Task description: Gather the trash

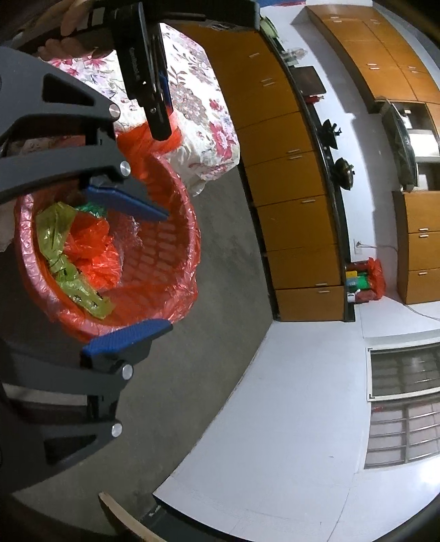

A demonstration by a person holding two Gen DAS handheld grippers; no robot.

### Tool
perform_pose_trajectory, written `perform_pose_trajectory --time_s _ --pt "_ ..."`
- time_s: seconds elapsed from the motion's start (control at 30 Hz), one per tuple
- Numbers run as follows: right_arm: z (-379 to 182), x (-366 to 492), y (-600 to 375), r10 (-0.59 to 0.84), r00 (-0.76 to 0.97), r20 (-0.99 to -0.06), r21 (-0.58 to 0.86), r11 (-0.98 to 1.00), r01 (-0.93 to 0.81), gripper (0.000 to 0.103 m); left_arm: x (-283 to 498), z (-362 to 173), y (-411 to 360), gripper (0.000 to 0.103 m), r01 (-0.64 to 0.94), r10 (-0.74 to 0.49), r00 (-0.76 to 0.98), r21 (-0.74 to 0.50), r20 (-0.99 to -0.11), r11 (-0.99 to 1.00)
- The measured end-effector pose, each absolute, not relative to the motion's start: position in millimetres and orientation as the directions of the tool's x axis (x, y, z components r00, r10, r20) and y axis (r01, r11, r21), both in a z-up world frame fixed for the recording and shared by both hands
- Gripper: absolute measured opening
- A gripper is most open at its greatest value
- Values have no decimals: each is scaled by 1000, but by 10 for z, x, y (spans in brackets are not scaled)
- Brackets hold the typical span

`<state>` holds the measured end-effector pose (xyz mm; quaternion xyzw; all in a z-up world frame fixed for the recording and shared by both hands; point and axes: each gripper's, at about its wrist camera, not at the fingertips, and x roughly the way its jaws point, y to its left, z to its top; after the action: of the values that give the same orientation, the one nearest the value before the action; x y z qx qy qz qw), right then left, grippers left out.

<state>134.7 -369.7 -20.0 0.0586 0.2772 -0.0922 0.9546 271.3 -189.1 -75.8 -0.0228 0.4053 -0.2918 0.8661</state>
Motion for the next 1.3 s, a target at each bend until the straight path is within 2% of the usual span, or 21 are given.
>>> perform_pose_trajectory --time_s 0.27,0.33,0.43,0.57,0.67,0.73,0.83,1.0,1.3 --pt "-154 1212 -3723 -153 831 -534 63 973 220 61 2546 -594 -1974 61 516 -536 518 -256 -666 817" --pt "-106 1154 -3723 -161 839 -520 64 972 226 65 2488 -527 -1913 65 503 -525 544 -247 -654 828" --pt "-34 1068 -3684 -170 853 -494 58 972 228 71 2405 -423 -1790 73 479 -507 586 -234 -632 846" --pt "105 907 -3585 -202 876 -439 41 969 244 97 2208 -223 -1543 86 431 -464 666 -207 -584 878" --pt "195 802 -3480 -241 884 -401 7 964 267 101 2030 -111 -1353 94 395 -427 719 -182 -548 900" --pt "240 742 -3395 -268 883 -385 -22 959 282 101 1912 -57 -1233 99 361 -389 756 -160 -526 919" --pt "253 614 -3246 -334 878 -343 -43 939 341 101 1689 -23 -1008 99 299 -323 804 -129 -499 945" --pt "246 476 -3119 -267 895 -357 25 955 295 101 1391 -46 -666 99 213 -236 844 -102 -482 972" --pt "225 253 -2701 -280 894 -350 -32 957 287 101 857 11 -276 99 92 -97 897 -32 -430 995"
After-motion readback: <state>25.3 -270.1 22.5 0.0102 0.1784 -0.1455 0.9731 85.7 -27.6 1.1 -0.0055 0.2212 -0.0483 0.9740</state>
